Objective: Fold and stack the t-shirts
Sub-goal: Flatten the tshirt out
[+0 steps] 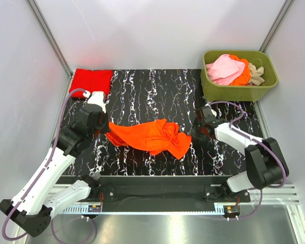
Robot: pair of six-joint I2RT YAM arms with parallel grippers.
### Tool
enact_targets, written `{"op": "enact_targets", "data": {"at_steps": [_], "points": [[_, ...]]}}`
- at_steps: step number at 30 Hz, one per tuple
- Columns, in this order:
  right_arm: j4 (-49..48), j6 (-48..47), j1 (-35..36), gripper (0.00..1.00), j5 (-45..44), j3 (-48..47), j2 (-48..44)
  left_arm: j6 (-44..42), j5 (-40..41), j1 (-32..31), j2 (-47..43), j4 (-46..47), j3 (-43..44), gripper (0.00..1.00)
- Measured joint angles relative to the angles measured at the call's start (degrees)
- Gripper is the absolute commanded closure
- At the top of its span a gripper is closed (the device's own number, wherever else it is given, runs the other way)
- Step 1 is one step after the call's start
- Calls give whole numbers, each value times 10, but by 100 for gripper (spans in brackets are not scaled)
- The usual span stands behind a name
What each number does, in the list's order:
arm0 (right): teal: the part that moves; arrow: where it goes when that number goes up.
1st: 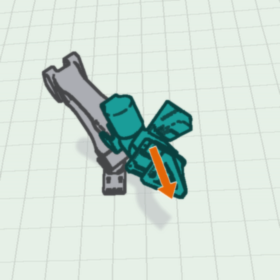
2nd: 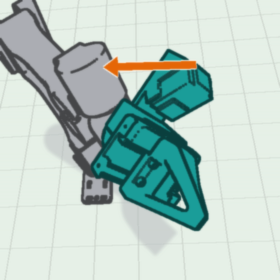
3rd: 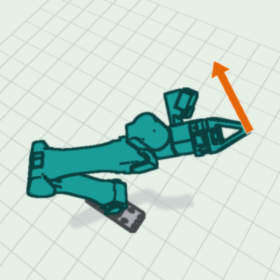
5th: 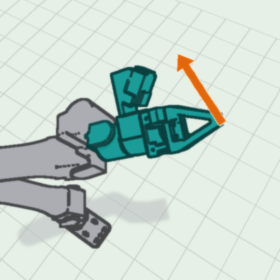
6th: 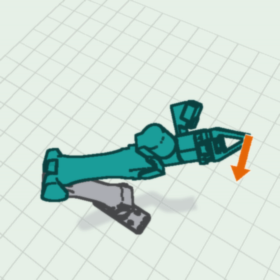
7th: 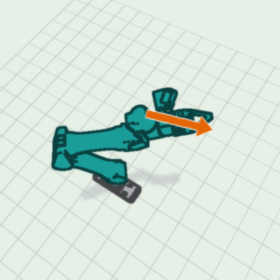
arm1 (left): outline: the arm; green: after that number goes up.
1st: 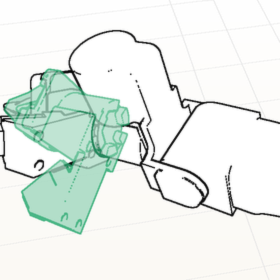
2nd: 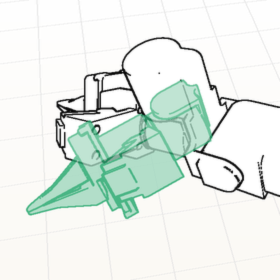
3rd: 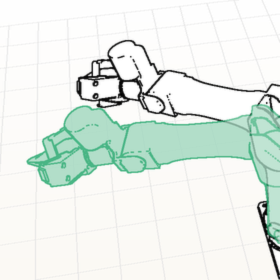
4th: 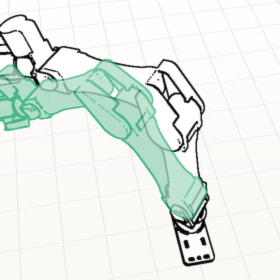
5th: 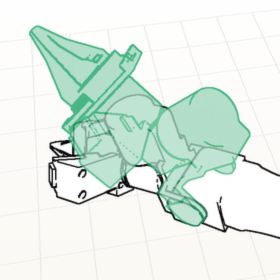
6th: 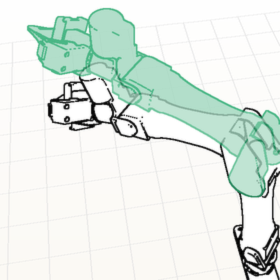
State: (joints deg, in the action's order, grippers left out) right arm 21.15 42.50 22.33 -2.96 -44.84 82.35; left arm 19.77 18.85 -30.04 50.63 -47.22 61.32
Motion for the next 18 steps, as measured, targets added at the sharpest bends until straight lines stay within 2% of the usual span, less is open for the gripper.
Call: {"op": "enact_targets", "data": {"at_steps": [18], "points": [[-25,-54,-7,62,17,-18,74,0,-22,1,1,15,-5,100]]}}
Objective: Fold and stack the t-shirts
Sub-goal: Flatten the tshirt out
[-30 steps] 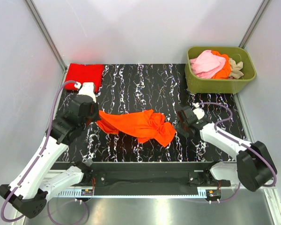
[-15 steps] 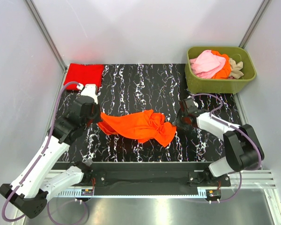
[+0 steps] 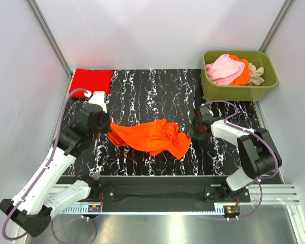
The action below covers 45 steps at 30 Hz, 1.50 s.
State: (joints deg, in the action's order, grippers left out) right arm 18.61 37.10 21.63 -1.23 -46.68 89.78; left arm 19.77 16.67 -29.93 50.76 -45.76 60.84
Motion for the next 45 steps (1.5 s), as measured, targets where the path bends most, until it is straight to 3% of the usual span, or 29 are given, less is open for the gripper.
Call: {"op": "enact_targets", "data": {"at_steps": [2,5,6,7,12,16,20,25,30,36,45], "points": [[-3,-1,0,65,2,0,2,0,0,0,0,1,-2,100],[-8,-3,0,81,4,0,6,0,-1,0,2,4,-2,100],[-8,-4,0,95,5,0,8,0,-2,0,2,4,-2,100],[-8,-6,0,100,5,0,8,0,-2,1,3,4,-2,100],[4,-5,-1,100,2,-1,0,2,-8,2,4,4,-1,100],[90,-7,-7,100,-17,-57,-54,2,-10,4,30,-8,49,100],[170,-13,-12,100,-62,-249,-123,2,-3,8,75,-9,167,100],[200,-22,-14,100,-136,-503,-199,3,8,12,101,-11,318,100],[226,-37,-15,100,-200,-651,-276,22,4,13,85,-9,411,100],[268,-23,-16,100,-197,-688,-373,70,-61,13,16,-14,421,100],[315,21,-16,100,-110,-676,-419,159,-197,14,-73,-21,378,100]]}}
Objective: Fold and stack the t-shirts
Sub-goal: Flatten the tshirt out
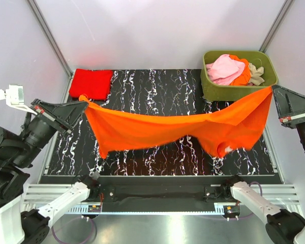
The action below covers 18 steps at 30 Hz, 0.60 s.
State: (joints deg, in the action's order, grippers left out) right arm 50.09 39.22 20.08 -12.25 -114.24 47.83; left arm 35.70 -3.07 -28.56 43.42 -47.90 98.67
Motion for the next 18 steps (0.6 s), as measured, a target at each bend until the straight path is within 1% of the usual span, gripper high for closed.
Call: {"op": "enact_targets", "data": {"at_steps": [5,9,13,15,18], "points": [[9,-5,0,100,1,-7,14,2,-2,0,-2,-1,-15,100],[8,-29,0,100,-10,-9,59,-21,18,0,38,0,-24,100],[6,-67,0,100,-35,-29,153,-64,75,2,132,-4,-10,100],[4,-87,0,100,-48,-53,214,-86,103,9,191,-14,25,100],[3,-117,0,100,-66,-122,308,-113,132,26,275,-20,90,100]]}}
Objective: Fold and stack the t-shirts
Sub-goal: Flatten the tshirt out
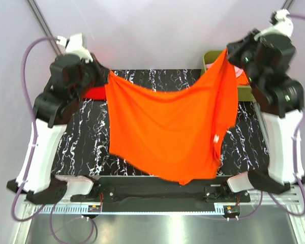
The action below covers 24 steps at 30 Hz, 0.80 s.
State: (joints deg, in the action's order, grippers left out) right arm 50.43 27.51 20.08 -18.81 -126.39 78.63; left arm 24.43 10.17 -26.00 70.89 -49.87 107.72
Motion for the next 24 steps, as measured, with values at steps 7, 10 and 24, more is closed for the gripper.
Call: {"op": "enact_targets", "data": {"at_steps": [7,10,24], "points": [[1,-62,0,100,-33,-157,117,-21,19,31,46,6,96,100],[-4,-70,0,100,-36,-148,85,-21,19,31,10,16,72,100],[17,-23,0,100,64,12,-202,49,-23,31,-287,58,-126,100]]}}
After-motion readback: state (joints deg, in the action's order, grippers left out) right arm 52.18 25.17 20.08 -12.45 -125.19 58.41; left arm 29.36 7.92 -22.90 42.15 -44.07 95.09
